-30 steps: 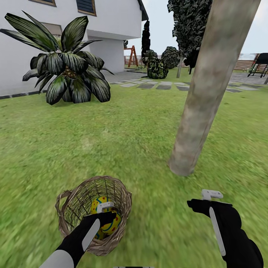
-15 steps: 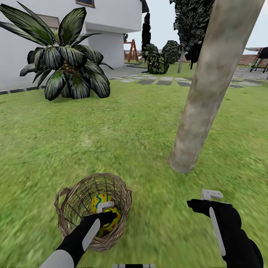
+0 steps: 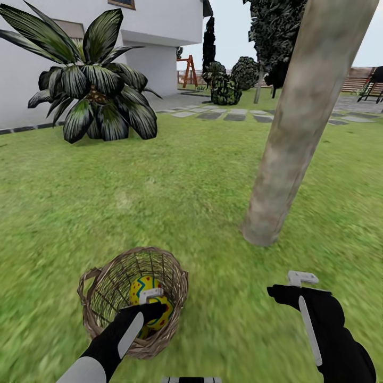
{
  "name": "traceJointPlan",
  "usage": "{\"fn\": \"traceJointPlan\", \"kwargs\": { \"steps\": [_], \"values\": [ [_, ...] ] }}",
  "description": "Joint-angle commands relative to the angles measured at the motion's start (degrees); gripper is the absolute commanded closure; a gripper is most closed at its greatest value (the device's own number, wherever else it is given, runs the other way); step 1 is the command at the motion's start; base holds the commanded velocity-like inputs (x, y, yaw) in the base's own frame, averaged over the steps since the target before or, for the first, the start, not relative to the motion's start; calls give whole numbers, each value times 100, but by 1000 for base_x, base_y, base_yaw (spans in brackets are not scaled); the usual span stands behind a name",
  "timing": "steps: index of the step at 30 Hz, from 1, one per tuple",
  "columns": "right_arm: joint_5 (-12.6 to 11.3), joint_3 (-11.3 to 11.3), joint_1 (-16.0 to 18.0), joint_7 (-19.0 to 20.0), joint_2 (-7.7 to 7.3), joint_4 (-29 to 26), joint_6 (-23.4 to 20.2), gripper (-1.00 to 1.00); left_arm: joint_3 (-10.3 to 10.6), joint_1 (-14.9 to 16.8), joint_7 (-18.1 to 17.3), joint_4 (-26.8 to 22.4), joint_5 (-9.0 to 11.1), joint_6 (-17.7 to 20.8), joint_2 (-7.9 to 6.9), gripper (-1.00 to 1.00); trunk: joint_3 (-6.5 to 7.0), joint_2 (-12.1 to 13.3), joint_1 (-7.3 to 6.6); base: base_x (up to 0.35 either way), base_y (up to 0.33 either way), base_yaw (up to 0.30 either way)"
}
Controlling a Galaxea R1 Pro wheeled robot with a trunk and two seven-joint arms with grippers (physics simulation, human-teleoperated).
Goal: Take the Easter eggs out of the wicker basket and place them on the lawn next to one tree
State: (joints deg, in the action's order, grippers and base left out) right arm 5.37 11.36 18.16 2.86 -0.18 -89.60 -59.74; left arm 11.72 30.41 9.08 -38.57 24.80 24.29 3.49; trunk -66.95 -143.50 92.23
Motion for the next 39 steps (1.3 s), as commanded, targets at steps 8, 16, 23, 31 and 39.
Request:
{"fn": "traceJointPlan", "kwargs": {
  "steps": [8,16,23,31,39],
  "values": [
    [51,-2,3,30,0,-5,-26,-100,23,12,51,-10,62,31,8,-100,-116,-9,11,0,0,0],
    [50,-2,3,30,-1,-5,-26,-100,23,12,53,-10,67,32,4,-100,-116,-9,11,0,0,0],
    [45,-2,3,37,0,-5,-26,-100,18,9,52,-10,78,34,-6,-100,-116,-9,11,0,0,0],
    [43,-2,5,39,0,-5,-26,-100,15,9,51,-10,90,33,-17,-100,-116,-9,11,0,0,0],
    [43,-2,4,39,0,-5,-26,-100,10,9,58,-10,95,35,-23,-100,-116,-9,11,7,0,0]
  ]
}}
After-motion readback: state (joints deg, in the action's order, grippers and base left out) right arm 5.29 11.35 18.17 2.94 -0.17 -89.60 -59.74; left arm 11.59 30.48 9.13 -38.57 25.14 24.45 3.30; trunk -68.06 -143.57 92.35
